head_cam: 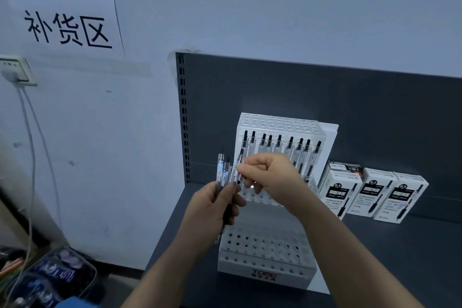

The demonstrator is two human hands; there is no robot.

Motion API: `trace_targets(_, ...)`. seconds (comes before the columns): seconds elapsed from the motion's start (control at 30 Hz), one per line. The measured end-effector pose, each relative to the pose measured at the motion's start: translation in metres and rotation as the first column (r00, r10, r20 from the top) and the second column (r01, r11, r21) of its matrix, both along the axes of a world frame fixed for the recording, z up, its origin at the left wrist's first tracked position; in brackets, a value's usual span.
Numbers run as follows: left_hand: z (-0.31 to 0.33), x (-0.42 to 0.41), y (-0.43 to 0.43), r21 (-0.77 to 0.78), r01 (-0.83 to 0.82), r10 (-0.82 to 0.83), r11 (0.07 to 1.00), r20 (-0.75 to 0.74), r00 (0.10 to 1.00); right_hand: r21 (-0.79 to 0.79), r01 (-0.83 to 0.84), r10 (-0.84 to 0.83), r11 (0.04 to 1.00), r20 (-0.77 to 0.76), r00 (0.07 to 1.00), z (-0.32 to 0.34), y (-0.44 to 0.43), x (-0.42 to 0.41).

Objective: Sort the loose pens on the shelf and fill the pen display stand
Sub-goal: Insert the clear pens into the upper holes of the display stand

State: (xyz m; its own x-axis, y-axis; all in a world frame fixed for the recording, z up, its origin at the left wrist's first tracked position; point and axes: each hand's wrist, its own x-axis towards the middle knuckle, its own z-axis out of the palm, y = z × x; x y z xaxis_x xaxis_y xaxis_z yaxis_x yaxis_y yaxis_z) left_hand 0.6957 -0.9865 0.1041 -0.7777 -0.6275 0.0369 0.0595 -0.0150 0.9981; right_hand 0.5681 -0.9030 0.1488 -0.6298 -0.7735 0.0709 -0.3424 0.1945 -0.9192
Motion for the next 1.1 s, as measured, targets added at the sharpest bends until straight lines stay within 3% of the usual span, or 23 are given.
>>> trace_targets(0.17, -0.002, 0.002, -0.004, 0.008, -0.082, 0.082, 0.997, 0.016, 0.996, -0.197, 0.161, -0.119, 0.967, 0.209, 0.971, 0.017, 0.015, -0.010)
trace_targets(0.3, -0.004, 0.004, -0.008, -0.104, -0.181, 0.190, 0.978, 0.081, 0.979, -0.345, 0.338, -0.312, 0.876, 0.130, 0.941, 0.023, 0.018, -0.028)
trace_targets(0.57, -0.006, 0.006, -0.007, -0.116, -0.184, 0.193, 0.976, 0.070, 0.979, -0.239, 0.322, -0.365, 0.916, -0.160, 0.917, 0.012, 0.000, -0.029)
trace_targets(0.77, -0.002, 0.006, -0.004, -0.110, -0.181, 0.185, 0.977, 0.027, 0.982, -0.003, 0.264, -0.242, 0.965, -0.408, 0.880, 0.010, -0.016, -0.026)
trace_targets(0.87, -0.004, 0.005, -0.005, -0.051, -0.188, 0.190, 0.981, 0.033, 0.981, 0.008, 0.264, -0.237, 0.964, -0.420, 0.876, 0.008, -0.018, -0.026)
trace_targets(1.0, -0.004, 0.005, -0.004, -0.085, -0.139, 0.140, 0.987, 0.007, 0.990, 0.037, 0.270, -0.229, 0.962, -0.428, 0.874, 0.005, -0.013, -0.027)
trace_targets(1.1, -0.003, 0.003, -0.001, -0.079, -0.073, 0.071, 0.994, -0.031, 0.997, 0.022, 0.235, -0.216, 0.972, -0.320, 0.923, 0.001, -0.002, -0.020)
